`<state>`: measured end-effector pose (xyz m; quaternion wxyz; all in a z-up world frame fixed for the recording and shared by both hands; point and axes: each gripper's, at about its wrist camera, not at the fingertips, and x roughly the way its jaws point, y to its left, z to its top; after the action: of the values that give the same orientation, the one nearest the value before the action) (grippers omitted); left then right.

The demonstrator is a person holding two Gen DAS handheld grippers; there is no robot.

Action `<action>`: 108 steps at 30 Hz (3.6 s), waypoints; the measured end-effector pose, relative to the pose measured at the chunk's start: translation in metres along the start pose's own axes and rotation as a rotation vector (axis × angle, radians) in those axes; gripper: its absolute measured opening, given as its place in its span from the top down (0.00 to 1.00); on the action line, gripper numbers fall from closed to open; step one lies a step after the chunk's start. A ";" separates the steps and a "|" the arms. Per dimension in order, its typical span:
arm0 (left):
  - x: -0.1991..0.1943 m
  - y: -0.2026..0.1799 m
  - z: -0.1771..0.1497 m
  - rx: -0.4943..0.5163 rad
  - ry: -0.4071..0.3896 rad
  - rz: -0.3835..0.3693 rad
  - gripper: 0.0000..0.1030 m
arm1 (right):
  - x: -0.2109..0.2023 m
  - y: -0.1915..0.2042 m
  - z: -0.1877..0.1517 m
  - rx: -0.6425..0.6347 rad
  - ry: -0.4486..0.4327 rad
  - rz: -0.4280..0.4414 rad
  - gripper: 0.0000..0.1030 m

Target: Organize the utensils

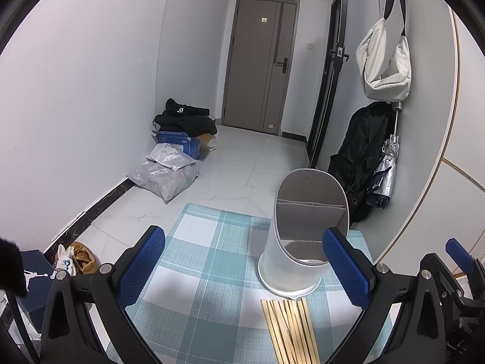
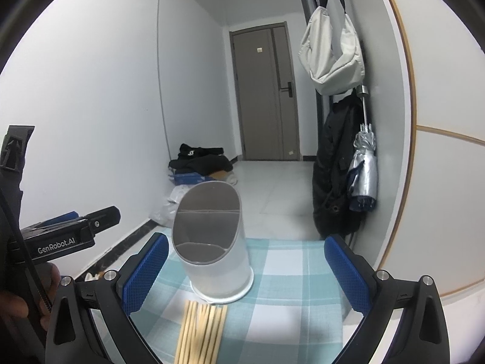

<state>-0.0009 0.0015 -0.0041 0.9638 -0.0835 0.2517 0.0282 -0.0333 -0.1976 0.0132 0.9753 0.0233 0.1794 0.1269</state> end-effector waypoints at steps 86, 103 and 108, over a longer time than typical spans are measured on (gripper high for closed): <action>0.090 0.058 -0.049 -0.113 0.547 0.016 0.01 | 0.162 0.026 -0.098 -0.142 0.705 0.004 0.90; 0.106 0.006 -0.073 0.063 0.698 0.005 0.02 | 0.124 -0.060 -0.070 0.344 0.636 0.144 0.95; 0.104 0.005 -0.075 0.109 0.695 0.066 0.03 | 0.116 -0.084 -0.064 0.466 0.608 0.212 0.95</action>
<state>0.0531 -0.0053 -0.1207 0.8221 -0.0281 0.5684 0.0159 0.0689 -0.2496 -0.0941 0.8278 0.2239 0.4805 0.1838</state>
